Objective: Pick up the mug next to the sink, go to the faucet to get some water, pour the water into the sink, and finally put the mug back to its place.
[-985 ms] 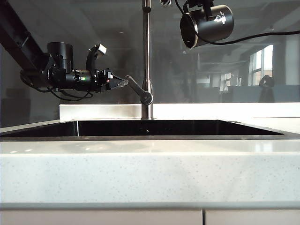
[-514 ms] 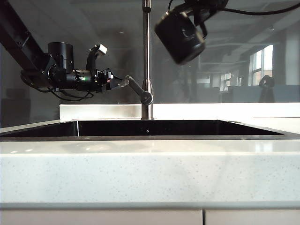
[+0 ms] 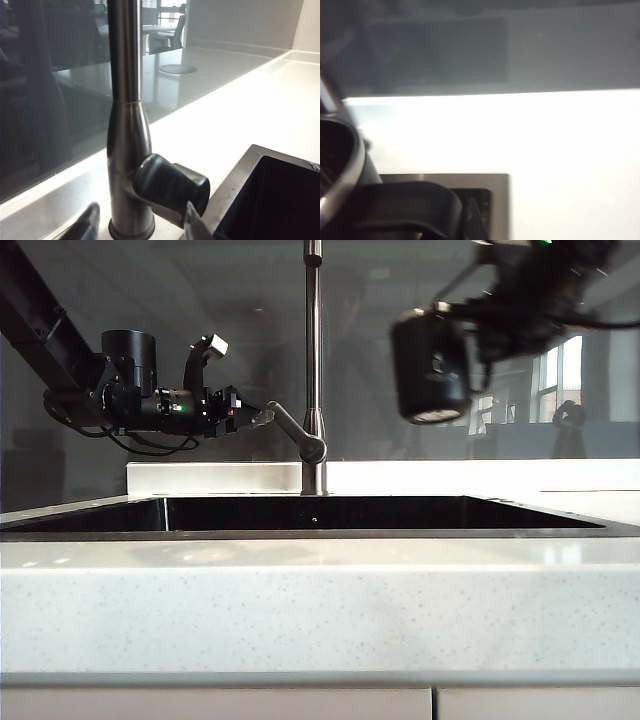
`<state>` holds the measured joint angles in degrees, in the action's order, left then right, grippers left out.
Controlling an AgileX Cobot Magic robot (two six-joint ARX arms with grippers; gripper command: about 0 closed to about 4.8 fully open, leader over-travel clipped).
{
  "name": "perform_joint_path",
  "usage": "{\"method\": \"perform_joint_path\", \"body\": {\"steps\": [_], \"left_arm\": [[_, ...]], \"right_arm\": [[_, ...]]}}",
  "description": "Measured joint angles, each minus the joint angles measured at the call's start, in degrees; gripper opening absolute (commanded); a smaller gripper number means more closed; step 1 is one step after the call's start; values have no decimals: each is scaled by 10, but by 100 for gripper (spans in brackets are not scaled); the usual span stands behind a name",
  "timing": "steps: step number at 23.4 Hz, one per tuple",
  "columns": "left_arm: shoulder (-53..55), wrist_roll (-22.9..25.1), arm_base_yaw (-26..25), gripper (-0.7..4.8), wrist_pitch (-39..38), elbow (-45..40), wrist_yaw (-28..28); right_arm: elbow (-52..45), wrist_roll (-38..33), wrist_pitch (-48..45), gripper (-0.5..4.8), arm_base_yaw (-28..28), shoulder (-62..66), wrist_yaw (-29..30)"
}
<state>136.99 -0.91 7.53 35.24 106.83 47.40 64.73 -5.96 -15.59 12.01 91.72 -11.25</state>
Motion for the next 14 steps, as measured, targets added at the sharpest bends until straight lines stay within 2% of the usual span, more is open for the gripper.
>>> {"method": "perform_joint_path", "body": {"steps": [6, 12, 14], "left_arm": [[0, 0, 0, 210, 0, 0, 0], [0, 0, 0, 210, 0, 0, 0], [0, 0, -1, 210, 0, 0, 0]], "right_arm": [[-198, -42, -180, -2, -83, -49, 12], [-310, -46, -337, -2, -137, -54, 23], [-316, -46, -343, -2, -149, -54, 23]]}}
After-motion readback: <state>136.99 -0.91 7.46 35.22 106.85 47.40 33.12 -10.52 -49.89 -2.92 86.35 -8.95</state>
